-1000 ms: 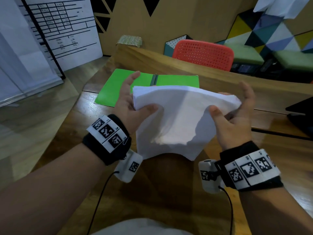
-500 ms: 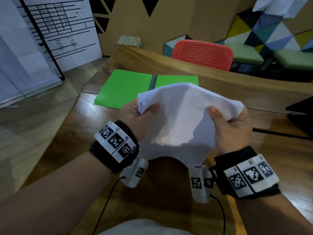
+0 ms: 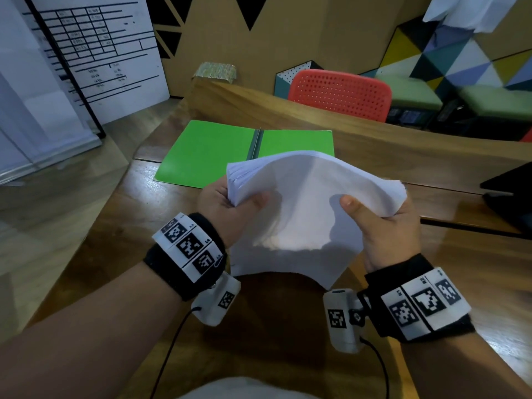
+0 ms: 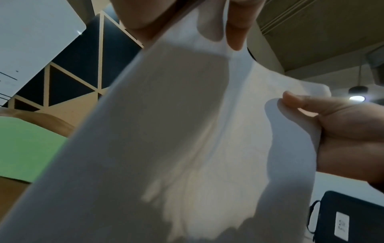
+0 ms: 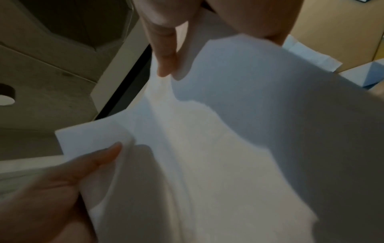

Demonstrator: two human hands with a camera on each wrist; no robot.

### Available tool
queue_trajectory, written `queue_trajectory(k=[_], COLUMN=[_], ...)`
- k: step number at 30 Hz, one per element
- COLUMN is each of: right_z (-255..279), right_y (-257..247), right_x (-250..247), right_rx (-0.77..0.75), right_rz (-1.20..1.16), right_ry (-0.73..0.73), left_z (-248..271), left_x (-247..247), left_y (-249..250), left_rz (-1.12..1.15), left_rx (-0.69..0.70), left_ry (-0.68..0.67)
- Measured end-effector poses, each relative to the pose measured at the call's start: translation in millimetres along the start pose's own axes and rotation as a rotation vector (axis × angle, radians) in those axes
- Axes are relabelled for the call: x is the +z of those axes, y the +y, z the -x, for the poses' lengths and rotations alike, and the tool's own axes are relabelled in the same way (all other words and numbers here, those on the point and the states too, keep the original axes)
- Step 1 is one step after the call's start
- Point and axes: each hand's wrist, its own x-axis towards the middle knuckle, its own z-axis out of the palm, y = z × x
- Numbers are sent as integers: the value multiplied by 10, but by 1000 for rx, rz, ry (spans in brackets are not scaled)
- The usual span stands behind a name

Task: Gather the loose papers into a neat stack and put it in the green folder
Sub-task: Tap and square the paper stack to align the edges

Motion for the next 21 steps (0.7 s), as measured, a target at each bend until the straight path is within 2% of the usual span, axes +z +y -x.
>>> queue_trajectory(k=[4, 9, 17, 21], right_z=[-23, -30, 15, -9], right_y=[66, 62, 173, 210], right_x=[-18, -10, 24, -20], right_rx=[90, 63, 122, 132], right_rz=[12, 46, 26, 14], right_ry=[-21, 22, 101, 33], left_z=[5, 3, 76, 53], left_x=[22, 32, 63, 81], left_y=[-44, -8, -216, -302], left_rz=[3, 45, -54, -56], left_rx=[-73, -103, -221, -259], left_ry=[0, 56, 27, 42])
